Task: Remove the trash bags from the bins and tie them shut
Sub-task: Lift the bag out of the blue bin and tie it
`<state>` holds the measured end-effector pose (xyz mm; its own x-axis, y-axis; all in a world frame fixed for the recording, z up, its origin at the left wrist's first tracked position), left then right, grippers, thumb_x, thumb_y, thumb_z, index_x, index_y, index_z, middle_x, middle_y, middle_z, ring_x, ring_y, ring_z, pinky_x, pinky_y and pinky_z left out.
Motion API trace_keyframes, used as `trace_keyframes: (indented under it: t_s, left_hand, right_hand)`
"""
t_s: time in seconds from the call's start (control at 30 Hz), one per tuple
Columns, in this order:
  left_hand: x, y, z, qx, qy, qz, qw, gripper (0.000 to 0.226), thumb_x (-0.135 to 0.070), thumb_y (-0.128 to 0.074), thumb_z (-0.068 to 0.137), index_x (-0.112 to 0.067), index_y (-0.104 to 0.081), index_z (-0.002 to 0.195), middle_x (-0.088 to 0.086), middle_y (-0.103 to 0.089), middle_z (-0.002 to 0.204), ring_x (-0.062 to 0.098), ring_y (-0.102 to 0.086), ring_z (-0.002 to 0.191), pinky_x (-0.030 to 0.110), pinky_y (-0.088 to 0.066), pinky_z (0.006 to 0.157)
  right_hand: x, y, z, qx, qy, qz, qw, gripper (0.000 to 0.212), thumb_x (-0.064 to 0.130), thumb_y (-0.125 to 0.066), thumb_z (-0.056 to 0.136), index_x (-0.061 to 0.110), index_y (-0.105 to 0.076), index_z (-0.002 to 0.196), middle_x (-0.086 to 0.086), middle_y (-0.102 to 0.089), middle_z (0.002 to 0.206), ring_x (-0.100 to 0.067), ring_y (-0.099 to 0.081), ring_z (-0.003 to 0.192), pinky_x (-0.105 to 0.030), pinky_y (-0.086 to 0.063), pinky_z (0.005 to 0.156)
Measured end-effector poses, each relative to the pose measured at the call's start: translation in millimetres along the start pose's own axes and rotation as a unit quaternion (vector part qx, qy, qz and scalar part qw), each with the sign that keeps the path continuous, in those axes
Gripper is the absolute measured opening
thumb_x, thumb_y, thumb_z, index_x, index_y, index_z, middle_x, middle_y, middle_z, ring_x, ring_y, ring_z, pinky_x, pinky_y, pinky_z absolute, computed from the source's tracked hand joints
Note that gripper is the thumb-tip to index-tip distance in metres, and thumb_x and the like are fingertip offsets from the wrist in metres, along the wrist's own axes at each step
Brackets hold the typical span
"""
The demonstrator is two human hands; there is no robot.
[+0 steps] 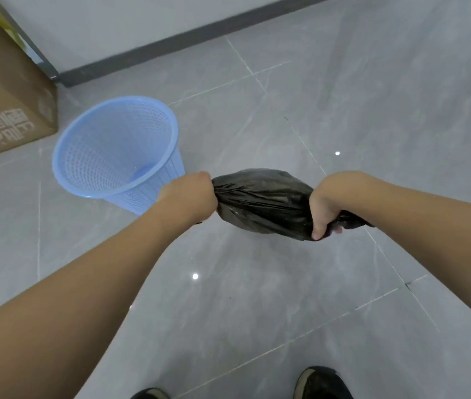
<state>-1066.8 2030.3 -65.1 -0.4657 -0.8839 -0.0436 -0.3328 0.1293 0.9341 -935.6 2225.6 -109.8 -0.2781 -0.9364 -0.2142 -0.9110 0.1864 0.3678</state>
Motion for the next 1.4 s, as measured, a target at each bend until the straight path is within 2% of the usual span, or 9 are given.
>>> trace_keyframes:
  t_s: [0.07, 0.17, 0.3, 0.43, 0.57, 0.73, 0.83, 1.07, 1.4]
  left_hand:
    - [-4, 0, -17, -0.017, -0.042, 0.019, 0.999, 0.016, -0.029, -0.044, 0.085, -0.014, -0.044, 0.092, 0.001, -0.052, 0.074, 0.028, -0.053, 0.075, 0.035, -0.040, 0.067]
    - [6, -52, -37, 0.193, 0.005, 0.008, 0.981, 0.047, -0.060, -0.054, 0.072, -0.018, -0.057, 0.092, -0.002, -0.063, 0.075, 0.021, -0.061, 0.072, 0.033, -0.048, 0.072]
    - [1, -114, -62, 0.417, 0.026, 0.072, 0.906, 0.030, -0.043, -0.058, 0.083, -0.016, -0.067, 0.093, 0.003, -0.060, 0.084, 0.023, -0.053, 0.072, 0.030, -0.044, 0.071]
    - [-3, -112, -41, 0.314, 0.067, -0.092, 0.943, 0.028, -0.011, -0.045, 0.093, -0.005, -0.071, 0.097, 0.013, -0.071, 0.094, 0.025, -0.057, 0.068, 0.029, -0.046, 0.064]
    - [12, -84, -15, 0.077, 0.129, -0.396, 0.906, 0.020, -0.006, -0.038, 0.086, -0.006, -0.058, 0.087, 0.020, -0.070, 0.086, 0.035, -0.067, 0.068, 0.043, -0.055, 0.063]
    - [7, -52, -25, -0.196, 0.068, -0.330, 0.921, 0.025, -0.006, -0.037, 0.077, -0.020, -0.039, 0.098, 0.004, -0.056, 0.077, 0.030, -0.053, 0.065, 0.039, -0.044, 0.055]
    - [-1, -104, -18, -0.091, 0.014, -0.047, 0.995, 0.026, -0.011, -0.042, 0.088, -0.017, -0.038, 0.113, 0.003, -0.057, 0.082, 0.031, -0.055, 0.067, 0.033, -0.037, 0.056]
    - [-25, -148, -30, 0.014, -0.063, 0.149, 0.987, 0.023, -0.006, -0.040, 0.090, -0.012, -0.046, 0.111, 0.004, -0.067, 0.094, 0.029, -0.067, 0.079, 0.029, -0.027, 0.046]
    - [-59, -130, -55, 0.044, -0.130, 0.223, 0.965, 0.024, -0.004, -0.040, 0.088, -0.011, -0.045, 0.110, 0.006, -0.064, 0.102, 0.025, -0.065, 0.088, 0.030, -0.034, 0.058]
  right_hand:
    - [-9, -7, 3, 0.037, 0.009, 0.001, 0.999, 0.036, 0.045, -0.063, 0.087, 0.013, -0.073, 0.098, -0.003, -0.048, 0.073, -0.020, -0.046, 0.062, -0.027, -0.041, 0.063]
    - [-18, -21, 14, 0.107, 0.023, 0.070, 0.991, 0.038, 0.049, -0.066, 0.085, 0.013, -0.075, 0.097, 0.001, -0.039, 0.062, -0.018, -0.038, 0.053, -0.027, -0.038, 0.063]
    - [0, -49, 28, 0.154, 0.081, 0.093, 0.980, 0.028, 0.038, -0.060, 0.092, 0.014, -0.074, 0.085, 0.001, -0.037, 0.060, -0.016, -0.036, 0.049, -0.021, -0.037, 0.052]
    - [5, -52, 42, 0.127, 0.154, 0.306, 0.931, 0.025, 0.019, -0.057, 0.095, 0.005, -0.065, 0.075, -0.007, -0.055, 0.071, -0.020, -0.052, 0.064, -0.031, -0.048, 0.069]
    - [2, -30, 43, 0.148, 0.241, 0.629, 0.724, 0.025, 0.018, -0.050, 0.097, 0.009, -0.056, 0.075, -0.009, -0.063, 0.071, -0.023, -0.061, 0.066, -0.036, -0.053, 0.068]
    - [36, -51, 47, 0.260, 0.326, 0.723, 0.551, 0.020, 0.032, -0.056, 0.086, 0.012, -0.054, 0.083, 0.009, -0.026, 0.045, -0.005, -0.027, 0.035, -0.018, -0.032, 0.037]
    - [50, -76, 49, 0.303, 0.379, 0.728, 0.485, 0.031, 0.036, -0.077, 0.073, 0.011, -0.058, 0.074, 0.009, -0.018, 0.046, -0.007, -0.017, 0.038, -0.017, -0.026, 0.034]
    - [63, -63, 54, 0.278, 0.429, 0.827, 0.236, 0.031, 0.037, -0.055, 0.091, 0.015, -0.064, 0.071, 0.007, -0.043, 0.051, -0.005, -0.017, 0.040, -0.017, -0.029, 0.031]
    - [13, -9, 68, 0.065, 0.380, 0.909, 0.159, 0.026, 0.033, -0.047, 0.095, 0.019, -0.061, 0.080, 0.004, -0.063, 0.072, -0.006, -0.035, 0.037, -0.016, -0.027, 0.032]
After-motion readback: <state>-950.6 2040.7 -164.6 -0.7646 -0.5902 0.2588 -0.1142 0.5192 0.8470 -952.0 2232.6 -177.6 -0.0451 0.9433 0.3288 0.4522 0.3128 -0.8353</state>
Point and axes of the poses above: each hand's wrist, its own z-axis towards the middle knuckle, its own y-axis out of the back of the hand, x = y × z, the point moved 8 cm from there along z, towards the middle knuckle
